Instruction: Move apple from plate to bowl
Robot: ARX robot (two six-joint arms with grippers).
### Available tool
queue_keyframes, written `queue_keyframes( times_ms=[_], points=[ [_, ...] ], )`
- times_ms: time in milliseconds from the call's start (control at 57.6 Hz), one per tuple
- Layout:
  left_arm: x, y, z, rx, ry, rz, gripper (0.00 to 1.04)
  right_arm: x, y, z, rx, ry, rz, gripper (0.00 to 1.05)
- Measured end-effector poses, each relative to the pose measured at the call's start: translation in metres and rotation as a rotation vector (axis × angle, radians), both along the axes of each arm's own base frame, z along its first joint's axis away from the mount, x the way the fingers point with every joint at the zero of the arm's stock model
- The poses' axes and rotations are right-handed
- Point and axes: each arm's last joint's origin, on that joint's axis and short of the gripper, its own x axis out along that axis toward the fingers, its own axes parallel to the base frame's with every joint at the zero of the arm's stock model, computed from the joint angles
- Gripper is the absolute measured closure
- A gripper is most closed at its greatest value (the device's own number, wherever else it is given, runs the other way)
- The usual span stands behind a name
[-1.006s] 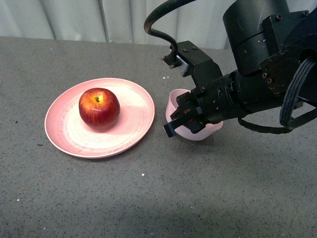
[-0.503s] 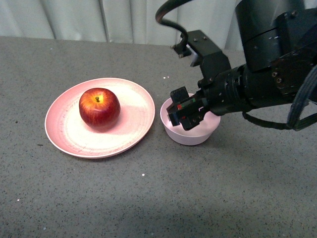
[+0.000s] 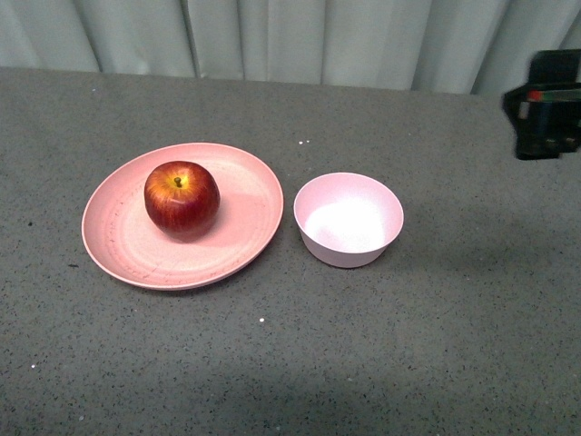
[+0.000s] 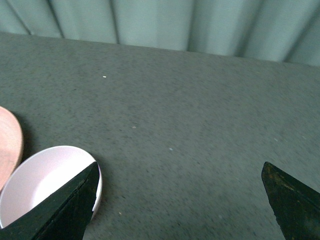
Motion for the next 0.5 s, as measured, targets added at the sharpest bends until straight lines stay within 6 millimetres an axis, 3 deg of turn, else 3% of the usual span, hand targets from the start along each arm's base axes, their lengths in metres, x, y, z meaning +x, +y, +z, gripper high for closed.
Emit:
queue_keyframes(
  times_ms=[191,312,503],
  points=[
    [0.0,0.0,0.0,0.0,0.0,0.0,0.07,-0.04,-0.032,0.015,0.029,-0.066,-0.133,0.1],
    [0.0,0.0,0.0,0.0,0.001,0.0,0.07,-0.076,-0.044,0.025,0.028,-0.372,-0.128,0.39],
    [0.0,0.0,0.0,0.0,0.0,0.0,0.07,-0.099,-0.044,0.012,0.019,-0.378,-0.125,0.73]
  ],
)
